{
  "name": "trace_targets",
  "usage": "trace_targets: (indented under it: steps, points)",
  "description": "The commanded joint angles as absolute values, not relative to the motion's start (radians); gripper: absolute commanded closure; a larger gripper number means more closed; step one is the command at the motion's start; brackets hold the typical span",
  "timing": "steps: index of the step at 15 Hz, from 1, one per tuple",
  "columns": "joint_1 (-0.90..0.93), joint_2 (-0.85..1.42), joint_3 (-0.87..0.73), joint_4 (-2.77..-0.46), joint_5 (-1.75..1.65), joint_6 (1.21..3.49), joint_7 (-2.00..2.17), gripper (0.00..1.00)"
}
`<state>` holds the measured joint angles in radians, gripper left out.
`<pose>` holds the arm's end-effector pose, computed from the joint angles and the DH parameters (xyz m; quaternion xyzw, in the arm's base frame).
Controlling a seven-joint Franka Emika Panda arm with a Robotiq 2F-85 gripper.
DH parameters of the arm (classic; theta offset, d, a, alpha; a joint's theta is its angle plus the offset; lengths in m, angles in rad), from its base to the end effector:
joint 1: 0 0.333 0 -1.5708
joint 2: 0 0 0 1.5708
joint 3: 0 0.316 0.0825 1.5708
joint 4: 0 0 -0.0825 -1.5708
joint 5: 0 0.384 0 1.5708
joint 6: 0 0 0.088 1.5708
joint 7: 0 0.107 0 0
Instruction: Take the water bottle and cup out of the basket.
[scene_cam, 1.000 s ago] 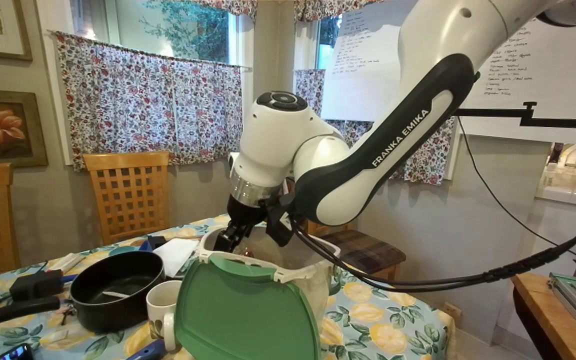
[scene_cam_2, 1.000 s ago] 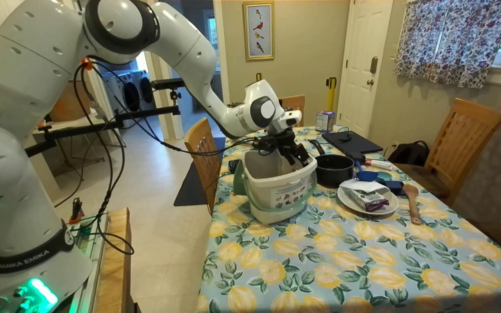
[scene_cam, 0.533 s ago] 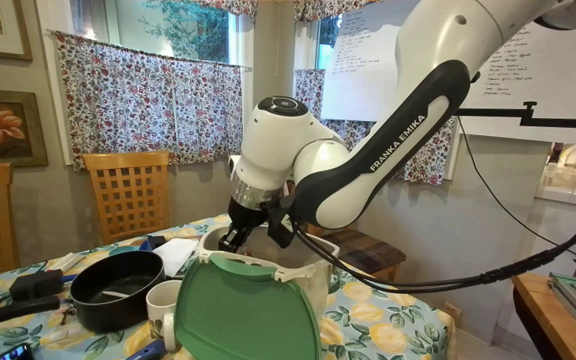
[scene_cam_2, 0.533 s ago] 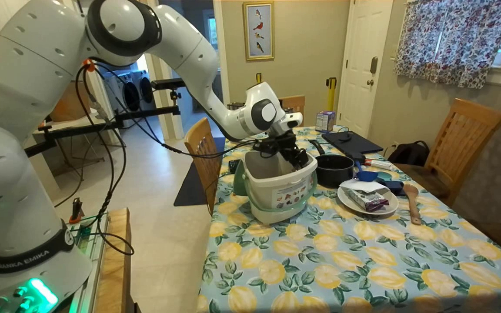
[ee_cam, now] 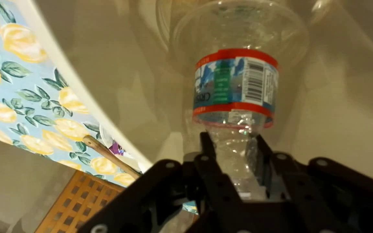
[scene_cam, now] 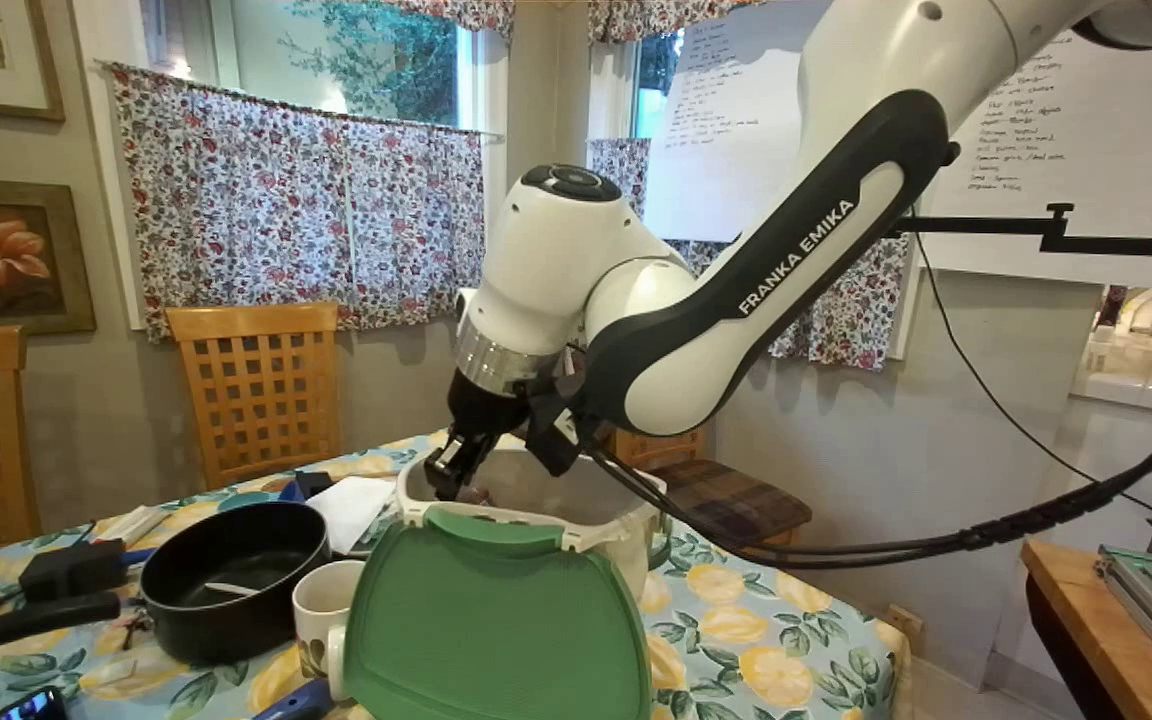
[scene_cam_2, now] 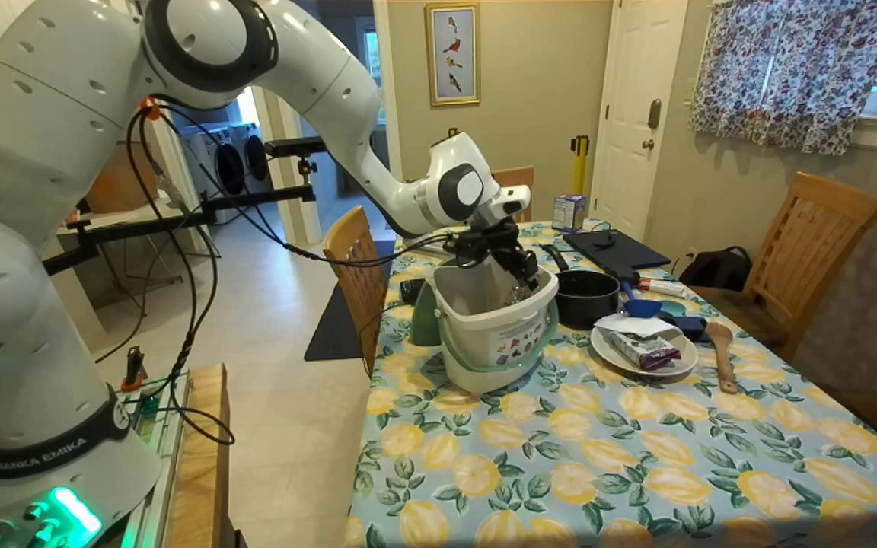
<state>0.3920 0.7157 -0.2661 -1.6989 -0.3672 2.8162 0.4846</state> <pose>0.6961 0.1331 0.2300 0.9653 0.0325 0.2377 0.1032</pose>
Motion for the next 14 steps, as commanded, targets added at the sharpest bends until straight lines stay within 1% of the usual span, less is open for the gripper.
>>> trace_targets:
  steps: [1,7,14]
  points:
    - [0.414,0.639,-0.283,-1.755,-0.35,2.863,0.488,0.93]
    - [0.478,0.53,-0.347,-1.824,-0.381,2.911,0.544,0.92]
    - [0.667,0.399,-0.583,-1.95,-0.476,2.965,0.735,0.92]
